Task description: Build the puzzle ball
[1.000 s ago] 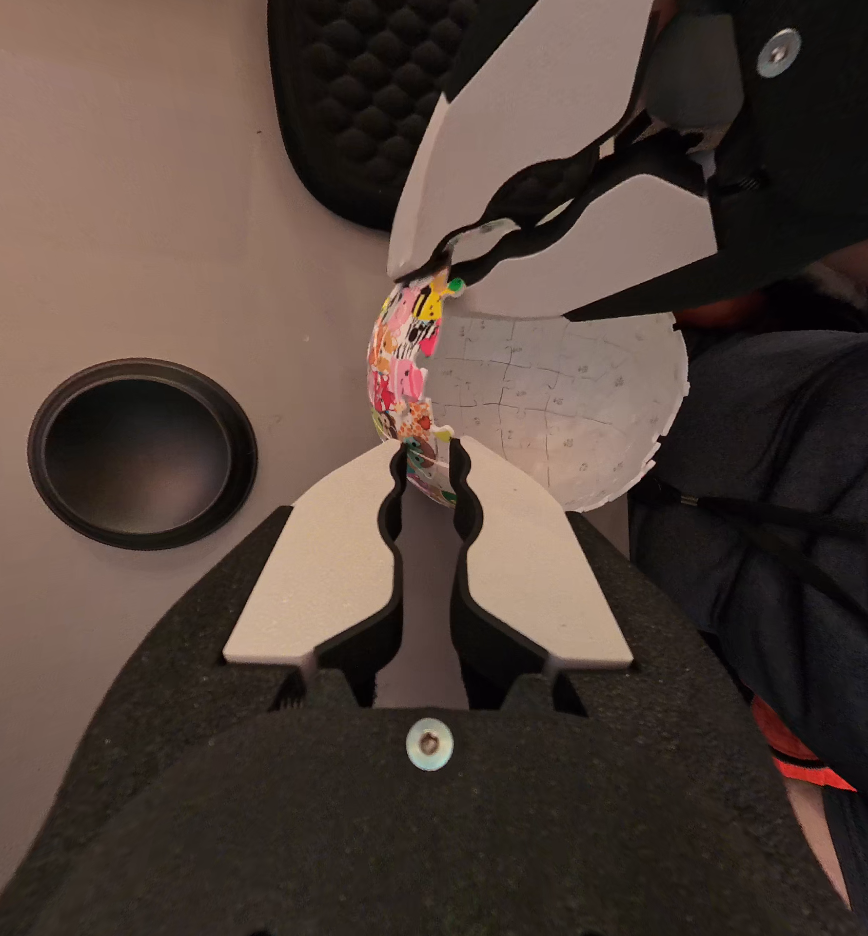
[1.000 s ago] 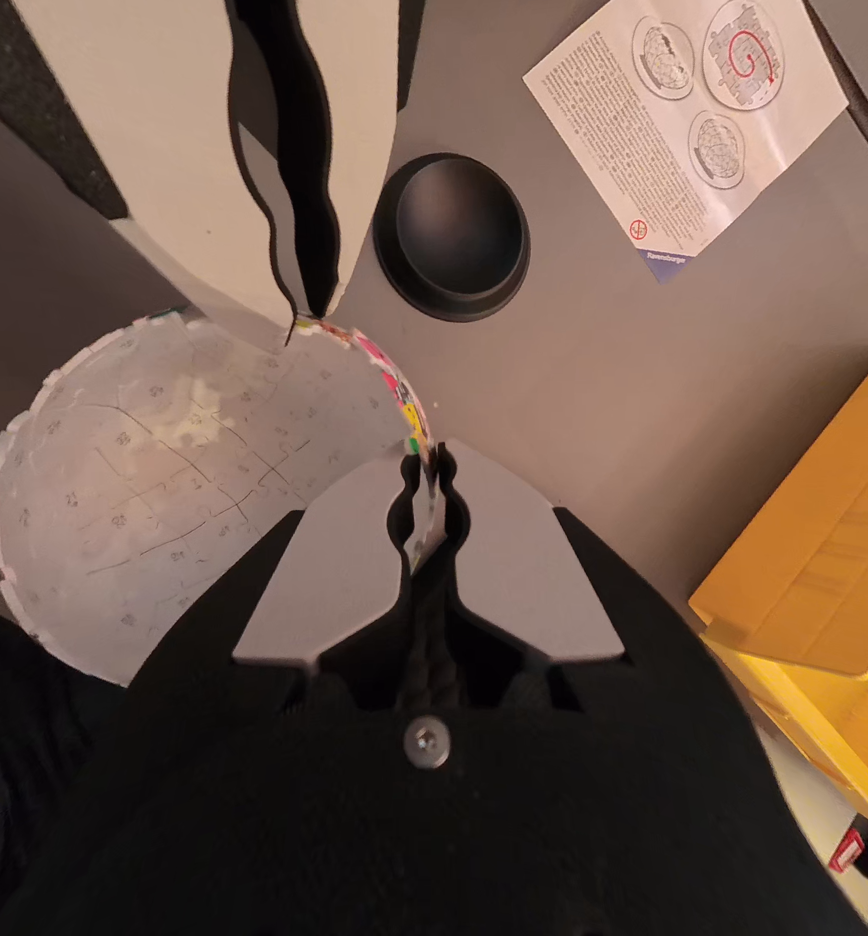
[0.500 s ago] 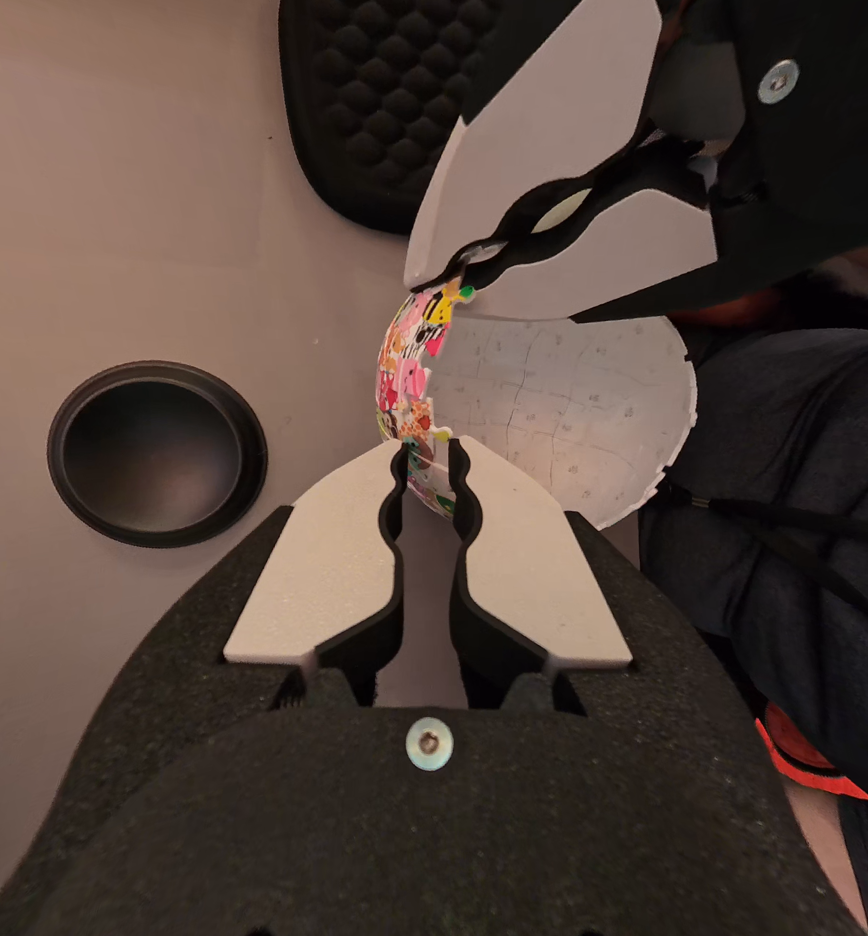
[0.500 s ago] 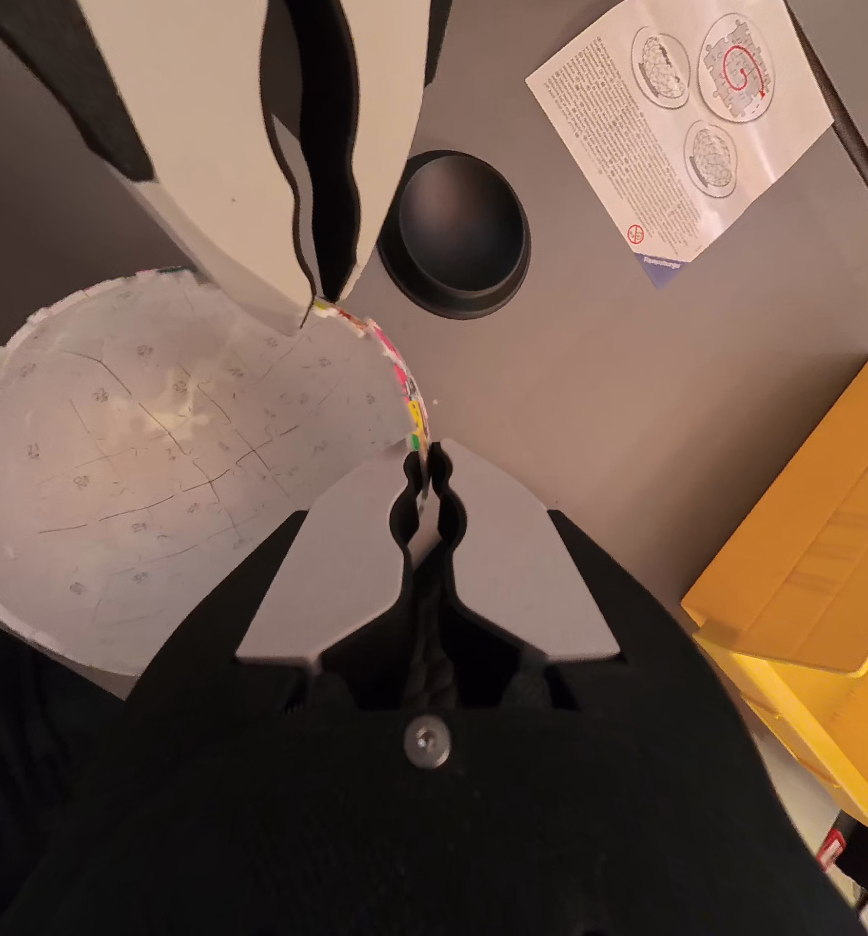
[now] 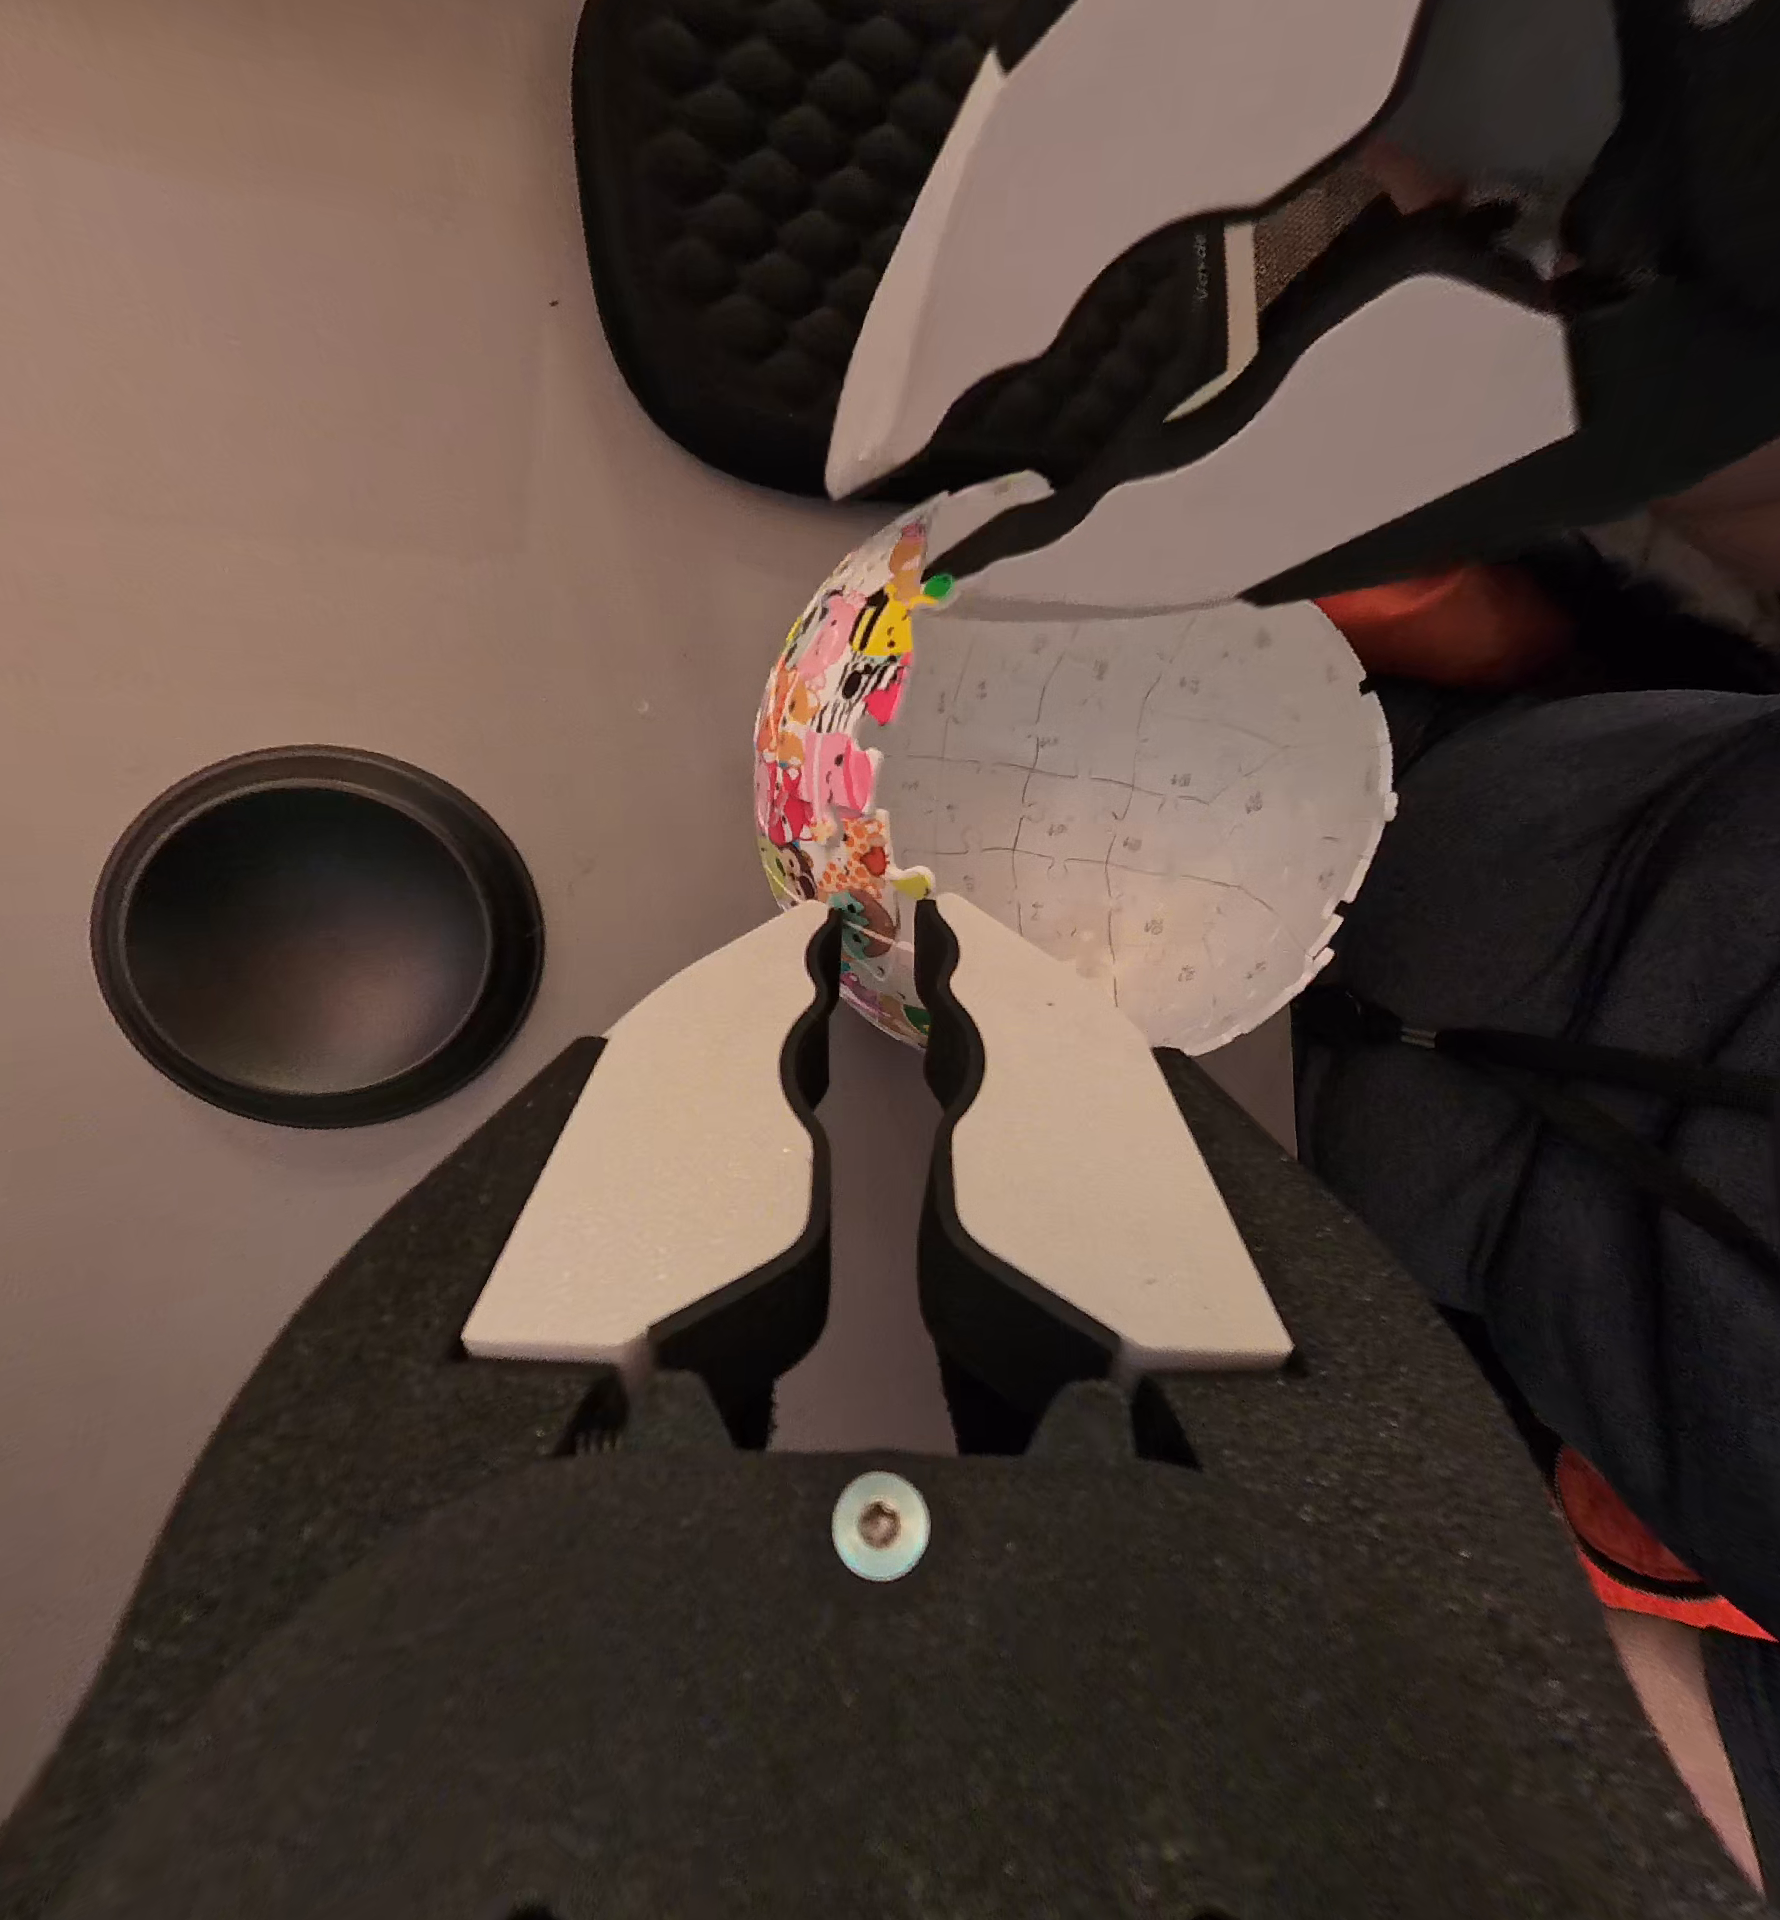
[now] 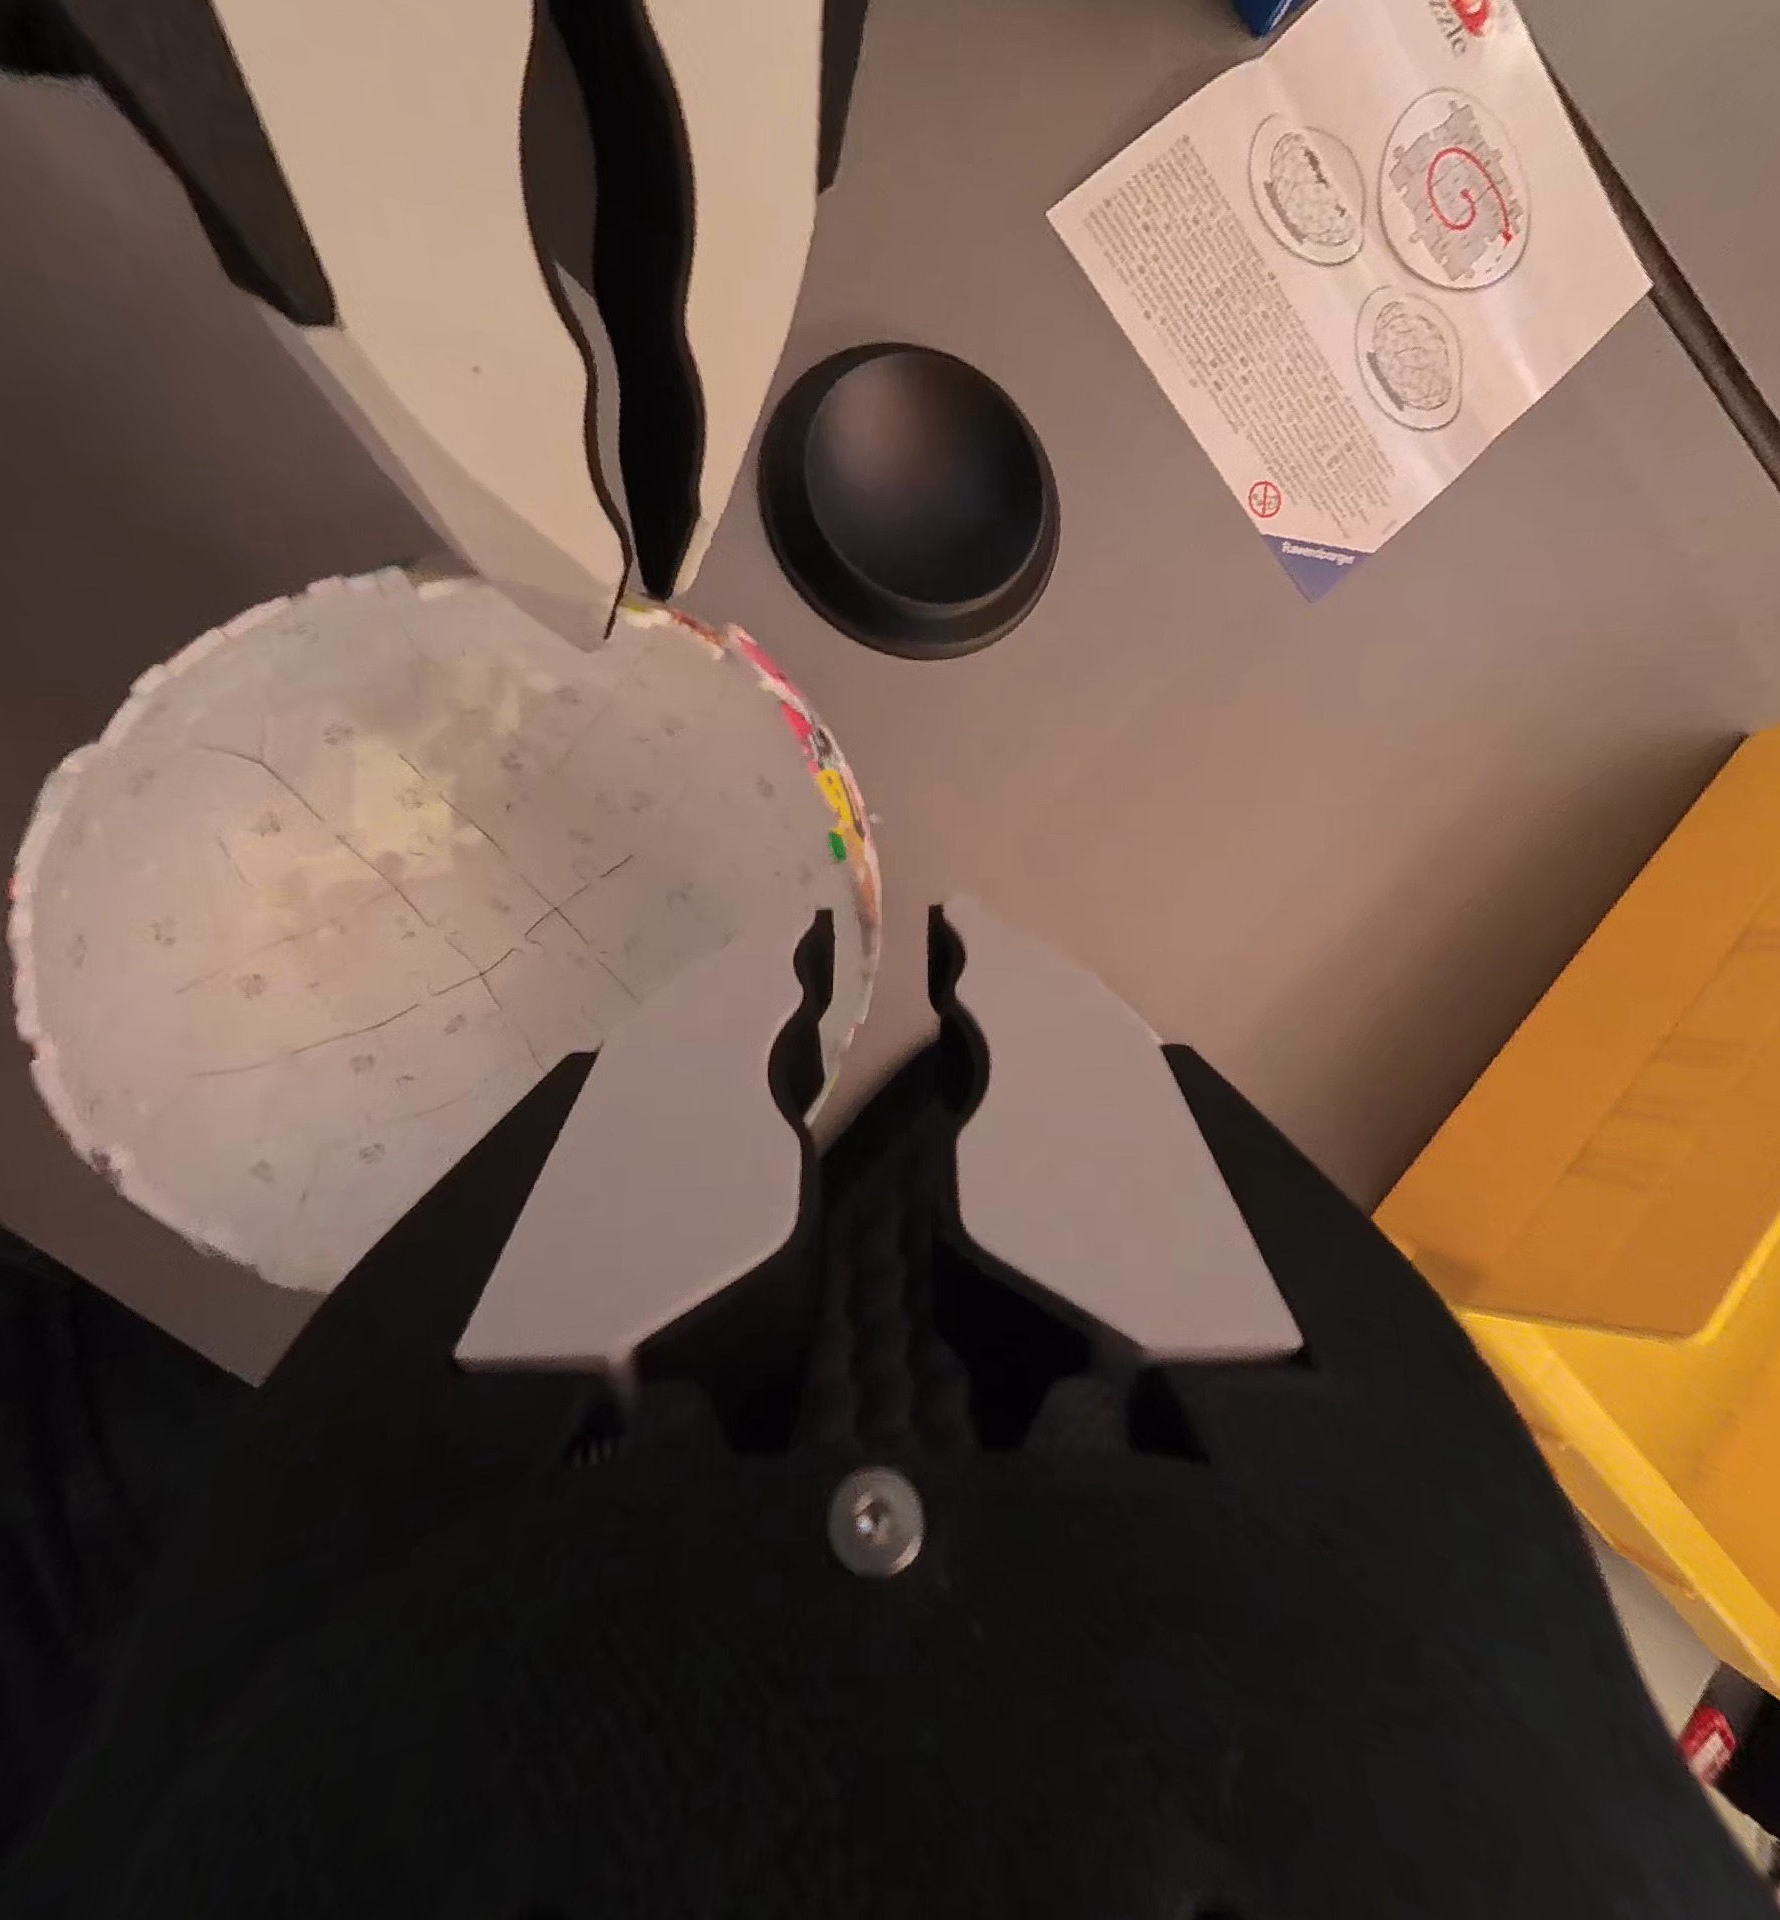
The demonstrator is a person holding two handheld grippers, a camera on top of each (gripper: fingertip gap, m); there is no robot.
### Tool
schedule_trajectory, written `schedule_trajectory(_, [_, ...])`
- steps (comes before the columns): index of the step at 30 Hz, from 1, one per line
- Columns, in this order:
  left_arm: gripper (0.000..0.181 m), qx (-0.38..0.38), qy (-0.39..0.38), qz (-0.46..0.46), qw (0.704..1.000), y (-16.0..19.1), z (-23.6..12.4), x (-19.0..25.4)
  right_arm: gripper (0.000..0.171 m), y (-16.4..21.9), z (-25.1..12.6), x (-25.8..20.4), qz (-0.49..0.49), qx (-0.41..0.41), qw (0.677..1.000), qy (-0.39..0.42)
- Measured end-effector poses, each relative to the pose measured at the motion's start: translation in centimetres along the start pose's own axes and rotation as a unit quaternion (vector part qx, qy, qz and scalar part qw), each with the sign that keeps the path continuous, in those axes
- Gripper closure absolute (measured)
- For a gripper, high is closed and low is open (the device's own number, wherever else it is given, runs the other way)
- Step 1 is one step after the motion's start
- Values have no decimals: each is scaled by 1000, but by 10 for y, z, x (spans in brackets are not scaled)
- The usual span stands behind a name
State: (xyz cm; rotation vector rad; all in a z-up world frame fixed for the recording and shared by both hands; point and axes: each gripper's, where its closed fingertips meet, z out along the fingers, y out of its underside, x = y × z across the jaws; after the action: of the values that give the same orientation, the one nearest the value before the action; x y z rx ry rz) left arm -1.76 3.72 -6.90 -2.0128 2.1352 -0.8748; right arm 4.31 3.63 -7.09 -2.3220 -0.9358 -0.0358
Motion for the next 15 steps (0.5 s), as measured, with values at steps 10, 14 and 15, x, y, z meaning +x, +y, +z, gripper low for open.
schedule_trajectory(10, [169, -2, -1, -1, 1000, 0, 2, -1, 167, -7, 12, 0, -22, 7, 999, 29])
schedule_trajectory(14, [169, 0, -5, 2, 1000, 0, 0, -2, 167, -7, 10, -1, -16, 13, 999, 33])
schedule_trajectory(15, [169, 1, -8, 3, 1000, -1, 0, -2, 168, -6, 10, -1, -15, 15, 999, 34])
